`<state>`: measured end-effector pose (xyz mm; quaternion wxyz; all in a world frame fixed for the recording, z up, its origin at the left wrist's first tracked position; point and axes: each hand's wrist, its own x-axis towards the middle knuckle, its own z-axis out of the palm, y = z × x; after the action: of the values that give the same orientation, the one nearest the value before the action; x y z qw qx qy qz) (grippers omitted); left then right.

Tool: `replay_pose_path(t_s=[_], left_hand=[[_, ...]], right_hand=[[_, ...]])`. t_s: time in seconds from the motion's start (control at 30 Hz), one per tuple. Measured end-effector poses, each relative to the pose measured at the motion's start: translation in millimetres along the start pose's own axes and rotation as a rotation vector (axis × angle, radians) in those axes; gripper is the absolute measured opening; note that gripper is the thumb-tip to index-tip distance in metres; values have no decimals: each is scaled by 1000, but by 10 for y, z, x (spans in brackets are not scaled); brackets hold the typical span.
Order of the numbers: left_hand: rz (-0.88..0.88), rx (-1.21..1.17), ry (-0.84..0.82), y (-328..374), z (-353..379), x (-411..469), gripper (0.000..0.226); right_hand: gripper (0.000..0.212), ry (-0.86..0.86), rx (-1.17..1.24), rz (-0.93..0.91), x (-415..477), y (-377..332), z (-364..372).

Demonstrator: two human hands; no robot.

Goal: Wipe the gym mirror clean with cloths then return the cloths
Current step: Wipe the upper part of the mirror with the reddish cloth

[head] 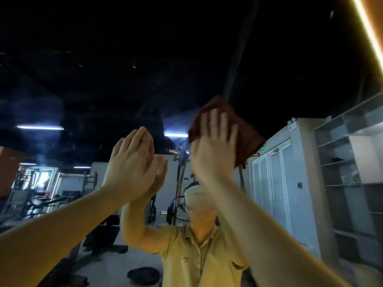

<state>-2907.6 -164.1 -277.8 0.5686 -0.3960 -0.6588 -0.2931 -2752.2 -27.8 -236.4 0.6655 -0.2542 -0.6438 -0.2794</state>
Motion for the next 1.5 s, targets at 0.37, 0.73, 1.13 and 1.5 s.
replay_pose_path(t_s=[0.37,0.73,1.13,1.5], left_hand=[[104,17,-48,-85,-136,-28,85],[-144,-133,110,-830,-364,357,71],[-6,99,-51,-1000,-431,514,68],[101,-6,15,17,-386,229,64]], right_hand=[[66,-39,-112,15,731,905,-116],[60,-215,102,-761,589,-919,225],[65,7,39,-85,1525,-956,304],[71,-198,-95,-440,595,692,-58]])
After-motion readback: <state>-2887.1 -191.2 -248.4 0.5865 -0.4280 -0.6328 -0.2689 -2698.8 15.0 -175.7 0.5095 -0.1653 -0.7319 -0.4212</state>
